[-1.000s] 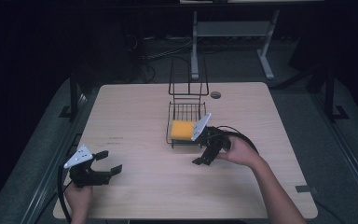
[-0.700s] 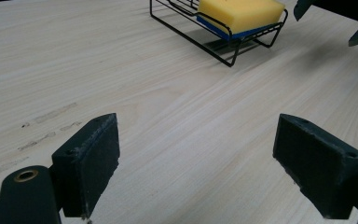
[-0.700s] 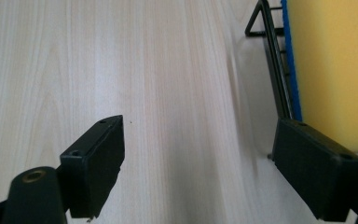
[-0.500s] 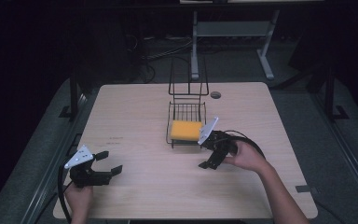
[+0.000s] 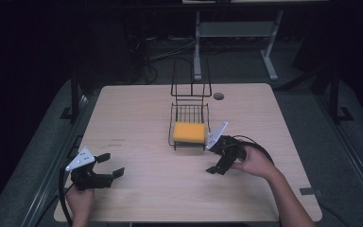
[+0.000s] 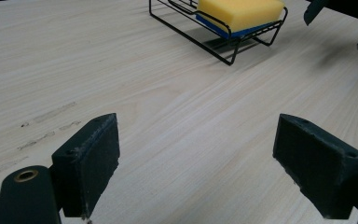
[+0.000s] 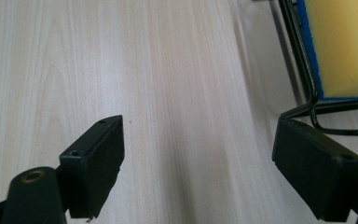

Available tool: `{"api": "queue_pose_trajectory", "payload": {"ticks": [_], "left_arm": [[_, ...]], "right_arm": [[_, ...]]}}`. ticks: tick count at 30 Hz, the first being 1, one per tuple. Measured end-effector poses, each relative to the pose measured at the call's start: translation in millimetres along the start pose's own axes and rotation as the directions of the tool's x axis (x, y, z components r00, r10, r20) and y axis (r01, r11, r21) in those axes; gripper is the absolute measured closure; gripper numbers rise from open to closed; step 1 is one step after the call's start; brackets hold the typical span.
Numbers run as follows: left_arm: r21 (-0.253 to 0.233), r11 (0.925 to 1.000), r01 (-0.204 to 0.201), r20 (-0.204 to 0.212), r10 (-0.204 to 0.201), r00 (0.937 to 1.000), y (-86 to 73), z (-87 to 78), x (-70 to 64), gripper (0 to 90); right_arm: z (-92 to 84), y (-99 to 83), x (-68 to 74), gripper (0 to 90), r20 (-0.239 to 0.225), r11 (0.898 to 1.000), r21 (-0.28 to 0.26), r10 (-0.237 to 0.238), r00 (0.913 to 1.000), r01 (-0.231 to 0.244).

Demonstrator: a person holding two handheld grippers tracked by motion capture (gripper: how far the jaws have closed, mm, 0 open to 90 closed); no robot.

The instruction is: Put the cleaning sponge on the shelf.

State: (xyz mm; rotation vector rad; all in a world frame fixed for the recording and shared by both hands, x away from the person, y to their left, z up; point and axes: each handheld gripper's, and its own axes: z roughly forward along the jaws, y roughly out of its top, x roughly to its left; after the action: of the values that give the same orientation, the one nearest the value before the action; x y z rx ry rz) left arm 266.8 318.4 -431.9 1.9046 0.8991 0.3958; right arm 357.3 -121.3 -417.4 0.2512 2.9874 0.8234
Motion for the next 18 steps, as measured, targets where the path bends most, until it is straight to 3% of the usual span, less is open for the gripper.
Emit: {"api": "queue_pose_trajectory", "payload": {"ticks": [18], "left_arm": [[0.005,1.0,-0.002,-0.001,0.002,1.0,-0.3,0.5,0.1,14.1]], "right_arm": [[-3.5,-19.3,4.8,16.4,0.004,1.0,0.005,0.028,0.9996,-0.028]]}}
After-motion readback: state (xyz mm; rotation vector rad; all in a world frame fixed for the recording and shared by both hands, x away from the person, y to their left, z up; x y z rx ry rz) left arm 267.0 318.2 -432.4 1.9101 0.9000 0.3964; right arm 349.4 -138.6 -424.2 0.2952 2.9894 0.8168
